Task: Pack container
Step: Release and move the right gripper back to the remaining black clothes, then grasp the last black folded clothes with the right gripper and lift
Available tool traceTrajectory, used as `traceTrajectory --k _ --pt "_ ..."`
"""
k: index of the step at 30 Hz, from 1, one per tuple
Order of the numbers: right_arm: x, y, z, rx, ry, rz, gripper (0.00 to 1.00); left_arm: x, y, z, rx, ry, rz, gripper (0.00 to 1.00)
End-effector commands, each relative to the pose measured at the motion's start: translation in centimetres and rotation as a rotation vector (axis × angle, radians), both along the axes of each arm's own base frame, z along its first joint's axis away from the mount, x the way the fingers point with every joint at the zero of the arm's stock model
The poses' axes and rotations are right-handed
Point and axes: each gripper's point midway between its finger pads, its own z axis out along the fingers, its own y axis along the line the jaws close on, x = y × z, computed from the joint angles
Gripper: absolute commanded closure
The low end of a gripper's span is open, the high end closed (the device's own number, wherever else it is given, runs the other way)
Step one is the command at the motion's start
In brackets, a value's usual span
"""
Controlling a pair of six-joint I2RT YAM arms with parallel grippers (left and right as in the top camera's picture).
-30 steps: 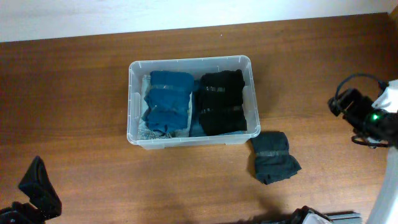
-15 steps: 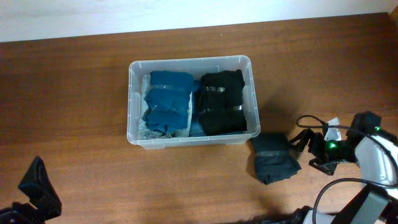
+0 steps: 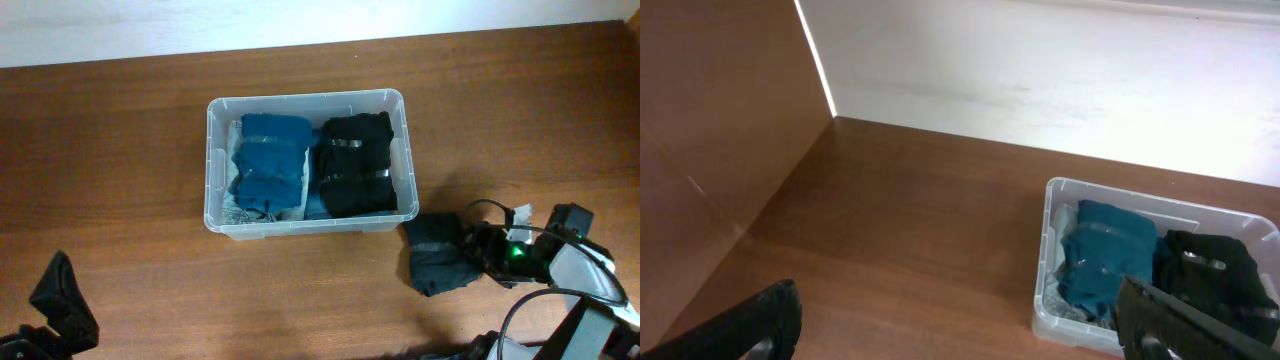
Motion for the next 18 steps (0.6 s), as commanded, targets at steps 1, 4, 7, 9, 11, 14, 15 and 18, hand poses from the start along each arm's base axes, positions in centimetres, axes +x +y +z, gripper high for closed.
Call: traceTrajectory --k 1,4,7,9,11,14,15,18 --pt "-2.2 1.6 -1.9 0.056 0.081 0.004 0.16 0.0 0.1 0.0 -0.006 -0.003 0.011 0.00" --pt "-2.2 1.9 -1.9 0.053 0.079 0.022 0.23 0.0 0.1 0.0 -0.006 -0.003 0.011 0.00" --pt "-1.9 2.8 -1.9 0.042 0.068 0.078 0.28 0.0 0.1 0.0 -0.006 -0.003 0.011 0.00" --pt "-1.6 3.6 -1.9 0.027 0.055 0.128 0.30 0.0 0.1 0.0 -0.006 -0.003 0.011 0.00" --pt "-1.1 4.3 -2.0 0.004 0.034 0.179 0.32 0.0 0.1 0.0 -0.006 -0.003 0.011 0.00" --pt "-0.5 4.7 -2.5 -0.057 0.036 0.216 0.44 0.0 0.1 0.0 -0.006 -0.003 0.011 0.00" --pt "-0.4 4.6 -2.6 -0.073 0.041 0.213 0.50 0.0 0.1 0.0 -0.006 -0.003 0.011 0.00" --pt "0.2 5.0 -2.4 -0.074 0.022 0.222 0.64 0.0 0.1 0.0 -0.006 -0.003 0.011 0.00"
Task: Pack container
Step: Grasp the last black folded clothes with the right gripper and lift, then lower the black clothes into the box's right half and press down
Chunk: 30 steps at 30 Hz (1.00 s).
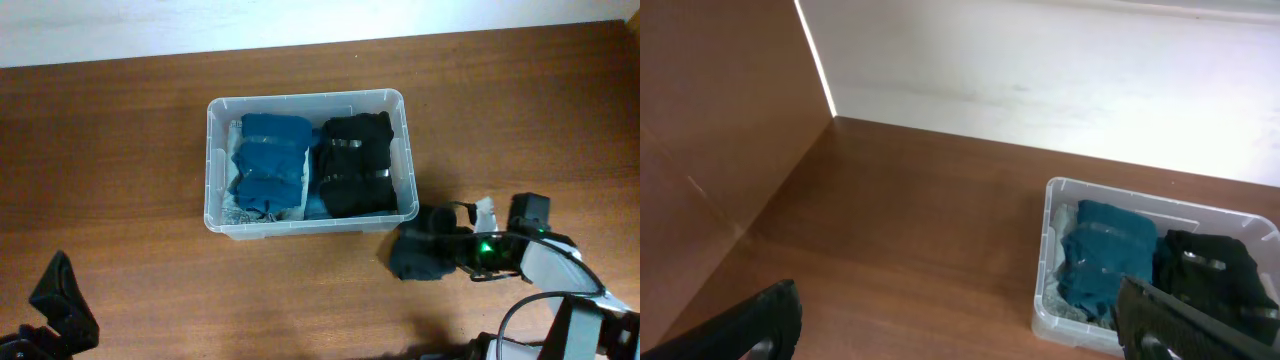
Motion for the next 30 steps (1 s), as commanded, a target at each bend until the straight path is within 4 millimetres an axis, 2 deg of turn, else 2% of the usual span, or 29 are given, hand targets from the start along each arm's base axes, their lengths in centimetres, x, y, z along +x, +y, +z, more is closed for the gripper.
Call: traceTrajectory --k 1,4,6,10,13,15,16,19,21,24,26,28,30 --pt "-0.7 0.0 -1.0 -0.036 0.056 -0.008 0.64 0.0 0.1 0.0 -0.006 -0.003 0.011 0.00" --pt "-0.3 0.0 -0.3 -0.031 0.059 -0.010 0.66 0.0 0.1 0.0 -0.006 -0.003 0.011 0.00" --pt "0.0 -0.1 1.0 -0.031 0.059 -0.009 0.72 0.0 0.1 0.0 -0.006 -0.003 0.011 0.00" --pt "1.2 -0.5 5.7 -0.048 0.007 -0.010 0.79 0.0 0.1 0.0 -0.006 -0.003 0.011 0.00" --pt "2.5 -0.9 11.3 -0.085 -0.105 -0.012 0.87 0.0 0.1 0.0 -0.006 -0.003 0.011 0.00" --pt "3.3 -0.8 16.2 -0.110 -0.213 0.000 0.96 0.0 0.1 0.0 -0.006 -0.003 0.011 0.00" --pt "3.6 -0.5 18.3 -0.112 -0.262 0.011 0.96 0.0 0.1 0.0 -0.006 -0.003 0.011 0.00" --pt "4.5 1.6 24.7 -0.081 -0.434 0.084 0.96 0.0 0.1 0.0 -0.006 -0.003 0.011 0.00" --pt "5.2 3.2 27.8 -0.053 -0.526 0.128 0.96 0.0 0.1 0.0 -0.006 -0.003 0.011 0.00" --pt "6.9 5.7 30.5 -0.006 -0.633 0.152 0.96 0.0 0.1 0.0 -0.006 -0.003 0.011 0.00" --pt "8.2 8.0 31.3 0.036 -0.669 0.174 0.96 0.0 0.1 0.0 -0.006 -0.003 0.011 0.00" --pt "9.5 9.8 30.7 0.052 -0.635 0.154 0.96 0.0 0.1 0.0 -0.006 -0.003 0.011 0.00" --pt "10.6 11.5 29.2 0.046 -0.571 0.122 0.96 0.0 0.1 0.0 -0.006 -0.003 0.011 0.00"
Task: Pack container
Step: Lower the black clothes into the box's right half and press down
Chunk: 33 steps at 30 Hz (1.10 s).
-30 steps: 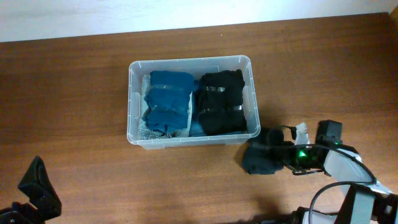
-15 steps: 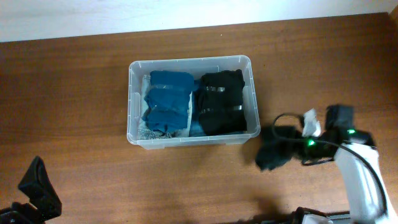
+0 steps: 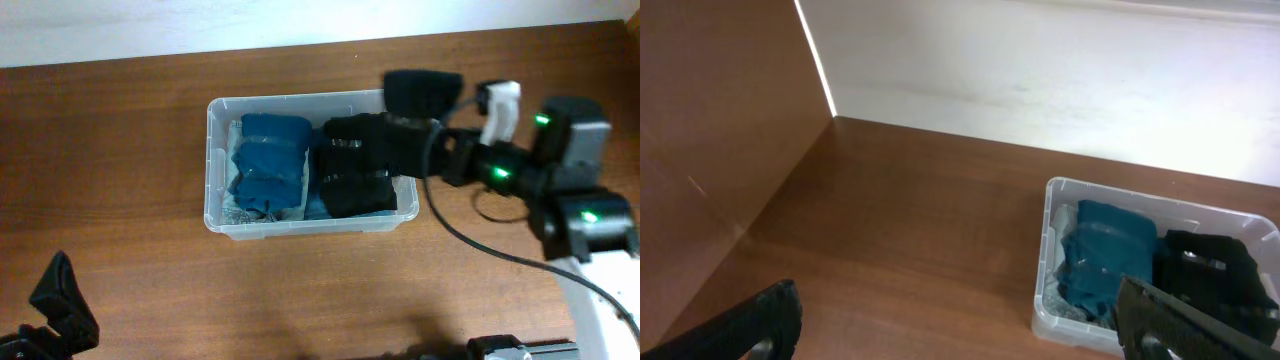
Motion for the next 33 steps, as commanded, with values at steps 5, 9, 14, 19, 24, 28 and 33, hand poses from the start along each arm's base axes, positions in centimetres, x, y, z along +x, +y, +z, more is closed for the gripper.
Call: traceTrajectory --k 5,9,14,19,24,28,33 --pt "3.6 8.5 -8.3 0.057 0.358 -0.109 0.96 0.0 0.1 0.0 -0.006 -0.003 0.011 0.00" --pt "4.9 11.3 -14.6 -0.010 0.488 -0.168 0.96 0.0 0.1 0.0 -0.006 -0.003 0.011 0.00" --pt "4.2 11.3 -21.6 -0.175 0.620 -0.167 0.92 0.0 0.1 0.0 -0.006 -0.003 0.011 0.00" --pt "2.9 7.6 -23.3 -0.396 0.618 -0.182 0.65 0.0 0.1 0.0 -0.006 -0.003 0.011 0.00" --pt "3.7 5.8 -18.4 -0.467 0.446 -0.201 0.46 0.0 0.1 0.0 -0.006 -0.003 0.011 0.00" --pt "4.6 5.4 -10.7 -0.386 0.236 -0.240 0.43 0.0 0.1 0.0 -0.006 -0.003 0.011 0.00" --pt "4.9 7.7 -7.3 -0.256 0.144 -0.170 0.79 0.0 0.1 0.0 -0.006 -0.003 0.011 0.00"
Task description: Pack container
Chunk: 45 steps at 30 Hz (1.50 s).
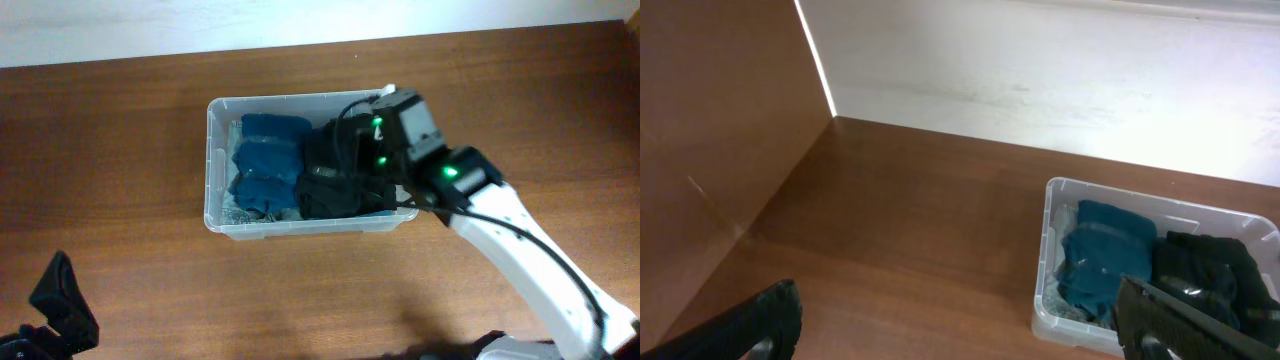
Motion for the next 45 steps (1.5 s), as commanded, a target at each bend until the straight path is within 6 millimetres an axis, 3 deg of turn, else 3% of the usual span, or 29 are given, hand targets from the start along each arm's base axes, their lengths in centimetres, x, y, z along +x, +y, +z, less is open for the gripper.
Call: traceTrajectory --k 1,3,6,12,13,14,16,18,21,26,27,28,30,33,37,45 --pt "0.3 1.6 0.6 0.039 -0.019 0.061 0.81 0.0 0.1 0.0 -0.006 -0.003 0.011 0.00" --pt "0.5 2.7 -1.2 0.023 0.019 0.082 0.88 0.0 0.1 0.0 -0.006 -0.003 0.011 0.00" --pt "0.9 3.9 -5.5 -0.025 0.111 0.100 0.96 0.0 0.1 0.0 -0.006 -0.003 0.011 0.00" --pt "1.0 4.4 -17.6 -0.154 0.370 0.103 0.96 0.0 0.1 0.0 -0.006 -0.003 0.011 0.00" --pt "0.8 4.4 -18.6 -0.160 0.397 0.107 0.92 0.0 0.1 0.0 -0.006 -0.003 0.011 0.00" --pt "0.5 4.6 -19.3 -0.153 0.422 0.118 0.82 0.0 0.1 0.0 -0.006 -0.003 0.011 0.00" --pt "0.0 5.2 -19.5 -0.124 0.446 0.140 0.72 0.0 0.1 0.0 -0.006 -0.003 0.011 0.00" --pt "0.3 5.5 -18.1 -0.108 0.422 0.146 0.66 0.0 0.1 0.0 -0.006 -0.003 0.011 0.00" --pt "1.1 5.7 -13.7 -0.091 0.334 0.161 0.59 0.0 0.1 0.0 -0.006 -0.003 0.011 0.00" --pt "1.8 3.3 -1.7 -0.123 0.075 0.109 0.37 0.0 0.1 0.0 -0.006 -0.003 0.011 0.00" --pt "1.6 2.8 0.3 -0.134 0.023 0.118 0.28 0.0 0.1 0.0 -0.006 -0.003 0.011 0.00" --pt "1.1 2.5 2.6 -0.141 -0.034 0.140 0.05 0.0 0.1 0.0 -0.006 -0.003 0.011 0.00" --pt "-0.1 1.8 6.2 -0.146 -0.117 0.172 0.02 0.0 0.1 0.0 -0.006 -0.003 0.011 0.00" --pt "-2.2 0.6 9.3 -0.171 -0.194 0.214 0.02 0.0 0.1 0.0 -0.006 -0.003 0.011 0.00" --pt "-4.8 -1.9 11.6 -0.208 -0.241 0.189 0.02 0.0 0.1 0.0 -0.006 -0.003 0.011 0.00" --pt "-7.1 -10.6 17.0 -0.384 -0.408 -0.150 0.02 0.0 0.1 0.0 -0.006 -0.003 0.011 0.00"
